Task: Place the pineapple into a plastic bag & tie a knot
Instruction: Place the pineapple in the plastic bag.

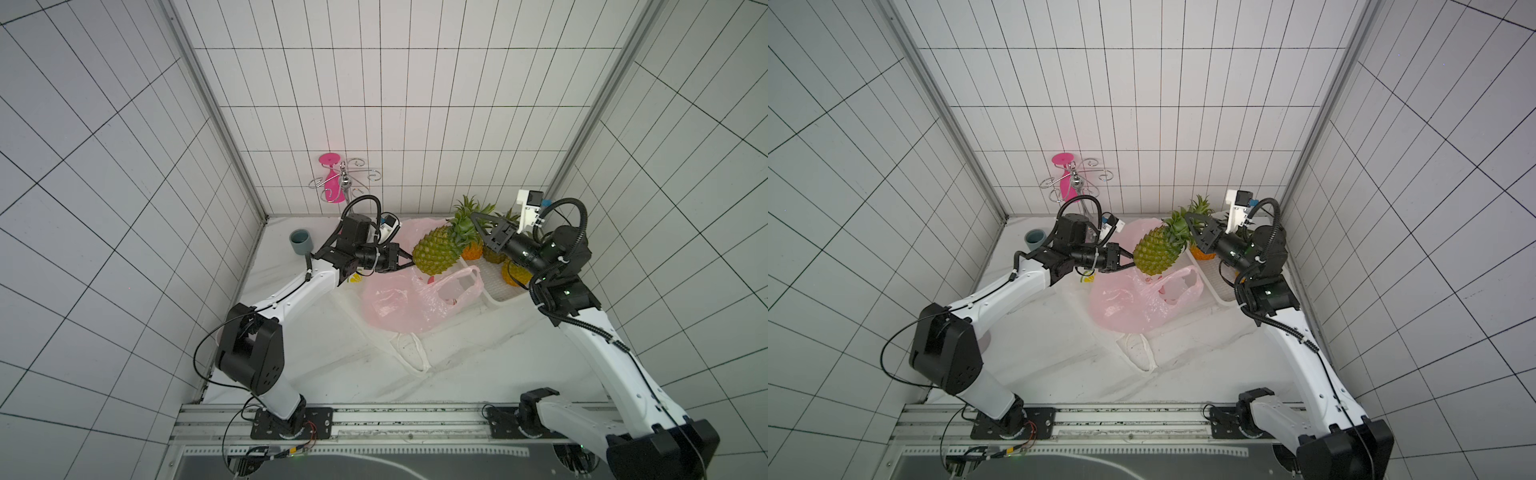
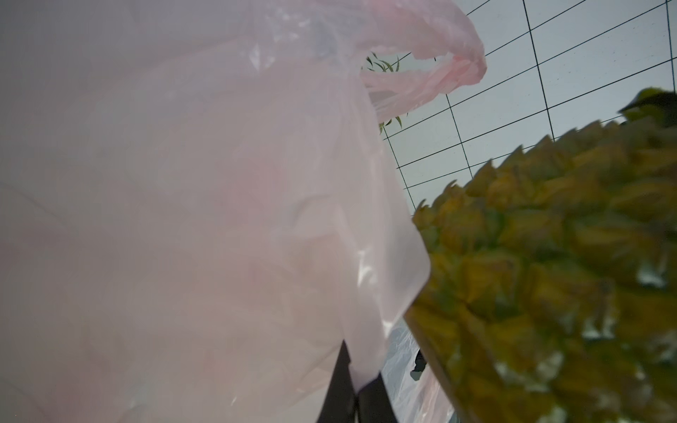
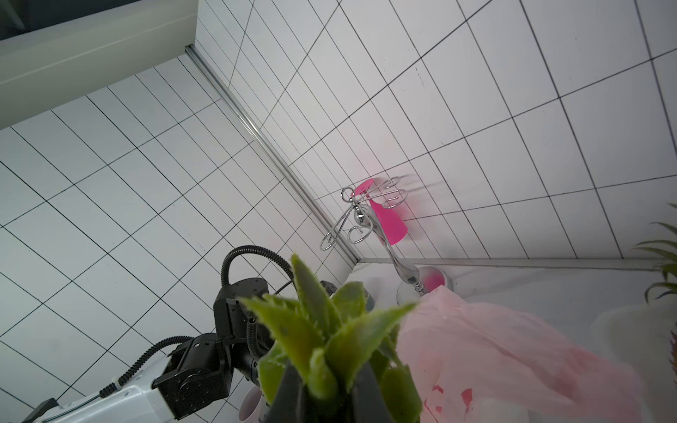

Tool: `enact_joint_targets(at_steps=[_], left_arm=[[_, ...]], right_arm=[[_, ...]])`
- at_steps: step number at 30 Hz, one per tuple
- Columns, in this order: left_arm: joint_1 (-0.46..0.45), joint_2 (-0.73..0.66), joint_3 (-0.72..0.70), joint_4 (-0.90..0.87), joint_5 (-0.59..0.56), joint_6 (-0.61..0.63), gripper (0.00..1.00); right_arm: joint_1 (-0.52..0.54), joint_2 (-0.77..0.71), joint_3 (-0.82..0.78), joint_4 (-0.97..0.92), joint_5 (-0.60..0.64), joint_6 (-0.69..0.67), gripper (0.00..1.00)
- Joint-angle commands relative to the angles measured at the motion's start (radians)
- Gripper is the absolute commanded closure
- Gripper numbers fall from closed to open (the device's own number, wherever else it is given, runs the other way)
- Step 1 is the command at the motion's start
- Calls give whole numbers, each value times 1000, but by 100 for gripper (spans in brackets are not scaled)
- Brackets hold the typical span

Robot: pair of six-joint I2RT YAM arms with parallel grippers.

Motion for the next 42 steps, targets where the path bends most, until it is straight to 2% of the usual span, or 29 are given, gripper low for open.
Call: enact_joint_targets(at_steps=[1,10,13,16,24,28,34,39,42], left_arm=[[8,-44,-22,53,-18,-31,100],[24,-54,-28,148,8,-110,100],[15,-43,-32,166,8,-125,100],[-9,-30,-31,176,-10,-128,100],[-58,-19,-44,227,-45,-155,100],[-60,-19,-76,264,-47,-166,100],[-38,4,-154,371,-33,-195,100],[25,13,-272,463,-43,-197,100],[46,27,-305,434,-58,-144,100]], right_arm=[[5,-19,-90,105,99,-20,100],[6,-62,-258,108,100,-44,100],[6,-75,-307,155,96,6,100],[26,-73,-367,284,107,110,100],[158,33,-413,449,321,264,100],[185,137,-383,467,351,297,100],[208,342,-337,540,201,321,100],[245,467,-274,466,78,241,100],[247,524,-266,495,-39,226,100]])
